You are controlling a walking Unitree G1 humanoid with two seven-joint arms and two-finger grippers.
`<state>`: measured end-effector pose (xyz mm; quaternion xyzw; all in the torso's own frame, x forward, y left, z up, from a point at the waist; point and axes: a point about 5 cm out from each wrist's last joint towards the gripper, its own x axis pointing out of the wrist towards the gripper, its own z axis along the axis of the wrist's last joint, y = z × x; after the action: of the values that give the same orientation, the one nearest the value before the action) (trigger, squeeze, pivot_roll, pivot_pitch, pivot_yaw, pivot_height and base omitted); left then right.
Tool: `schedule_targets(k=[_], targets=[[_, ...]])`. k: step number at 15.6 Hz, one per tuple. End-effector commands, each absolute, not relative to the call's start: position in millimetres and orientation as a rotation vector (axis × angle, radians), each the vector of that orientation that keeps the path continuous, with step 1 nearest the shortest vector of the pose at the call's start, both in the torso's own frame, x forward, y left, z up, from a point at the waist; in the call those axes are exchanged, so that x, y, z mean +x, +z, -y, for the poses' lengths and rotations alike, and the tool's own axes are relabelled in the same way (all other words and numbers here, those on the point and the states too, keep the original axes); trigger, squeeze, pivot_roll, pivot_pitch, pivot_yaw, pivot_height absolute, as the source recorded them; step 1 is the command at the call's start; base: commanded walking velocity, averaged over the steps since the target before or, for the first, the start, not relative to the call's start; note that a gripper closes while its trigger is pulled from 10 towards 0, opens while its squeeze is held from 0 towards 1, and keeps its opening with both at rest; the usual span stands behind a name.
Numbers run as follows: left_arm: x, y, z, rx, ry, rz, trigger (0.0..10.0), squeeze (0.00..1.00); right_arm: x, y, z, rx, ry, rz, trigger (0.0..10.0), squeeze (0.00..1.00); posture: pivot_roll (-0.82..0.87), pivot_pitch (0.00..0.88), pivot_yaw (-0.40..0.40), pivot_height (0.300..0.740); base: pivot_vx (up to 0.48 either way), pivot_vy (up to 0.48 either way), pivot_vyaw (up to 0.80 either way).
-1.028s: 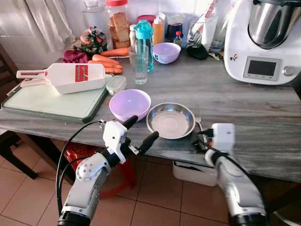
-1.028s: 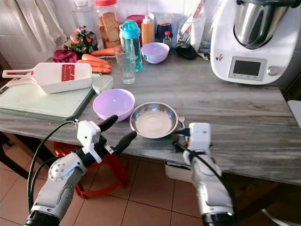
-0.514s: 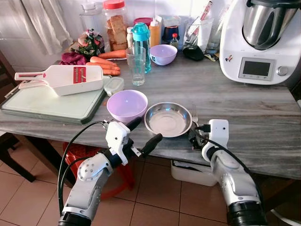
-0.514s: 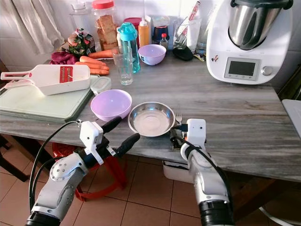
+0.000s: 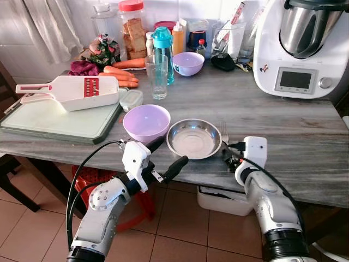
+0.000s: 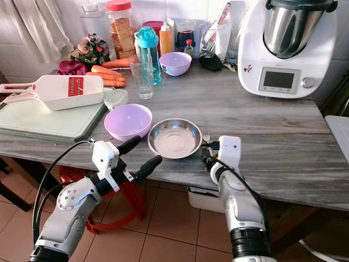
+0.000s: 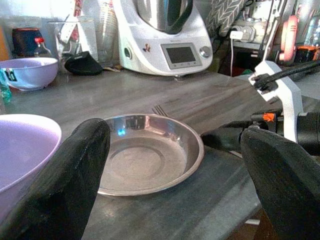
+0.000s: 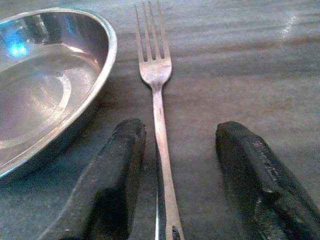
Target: Setting the table
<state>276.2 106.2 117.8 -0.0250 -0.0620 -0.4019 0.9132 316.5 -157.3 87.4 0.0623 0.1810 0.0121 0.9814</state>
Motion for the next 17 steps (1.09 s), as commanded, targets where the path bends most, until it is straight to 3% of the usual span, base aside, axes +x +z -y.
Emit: schedule_targets(k=[1,17], targets=[[275.2,119.5,-109.9,-0.047,-0.824,0.127,10.0,0.00,304.5,59.1,149.8,0.165,0.033,-0.515,0.0,0.00,0.06,0.038,0.061,0.740,0.000,0.000,0.00],[273.9,119.4,-108.7,-0.045,-0.831,0.120,10.0,0.00,311.4,58.2,140.1,0.339,-0.007,-0.534,0.0,0.00,0.06,0.041,0.064,0.740,0.000,0.000,0.00]])
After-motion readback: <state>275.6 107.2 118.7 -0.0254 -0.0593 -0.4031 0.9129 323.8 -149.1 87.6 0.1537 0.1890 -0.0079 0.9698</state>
